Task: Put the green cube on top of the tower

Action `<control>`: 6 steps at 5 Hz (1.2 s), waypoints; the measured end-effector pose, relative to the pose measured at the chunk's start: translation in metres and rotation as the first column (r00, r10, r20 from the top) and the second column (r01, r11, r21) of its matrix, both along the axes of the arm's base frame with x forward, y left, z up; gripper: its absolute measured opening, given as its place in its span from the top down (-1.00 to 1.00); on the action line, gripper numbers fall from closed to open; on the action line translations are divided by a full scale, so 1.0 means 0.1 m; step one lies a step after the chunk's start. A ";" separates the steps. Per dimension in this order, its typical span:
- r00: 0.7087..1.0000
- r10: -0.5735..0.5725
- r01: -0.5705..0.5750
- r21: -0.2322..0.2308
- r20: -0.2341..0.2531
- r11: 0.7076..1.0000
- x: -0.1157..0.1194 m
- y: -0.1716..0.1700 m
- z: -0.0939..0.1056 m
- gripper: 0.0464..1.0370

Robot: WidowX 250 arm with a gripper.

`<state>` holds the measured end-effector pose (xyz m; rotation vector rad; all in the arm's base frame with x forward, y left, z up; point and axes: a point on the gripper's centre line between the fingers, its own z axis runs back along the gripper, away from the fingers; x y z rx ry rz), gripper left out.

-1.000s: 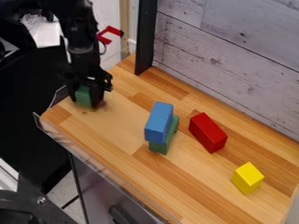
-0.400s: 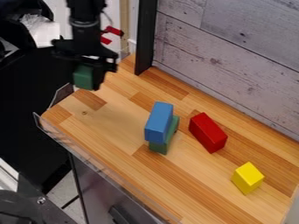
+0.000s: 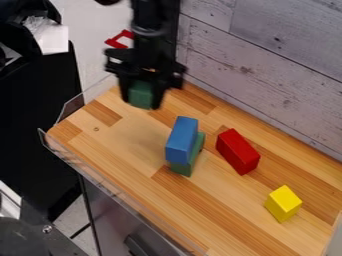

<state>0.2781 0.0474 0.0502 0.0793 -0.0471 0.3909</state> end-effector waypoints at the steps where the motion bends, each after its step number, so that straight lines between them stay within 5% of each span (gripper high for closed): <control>1: 1.000 0.006 -0.006 -0.010 -0.006 1.000 0.00 -0.41 0.01 -0.10; 3: 0.999 0.016 -0.015 -0.006 0.038 1.000 -0.07 -0.85 0.14 -0.10; 6: 1.000 0.030 -0.030 0.012 0.003 0.999 -0.09 -0.86 0.02 -0.10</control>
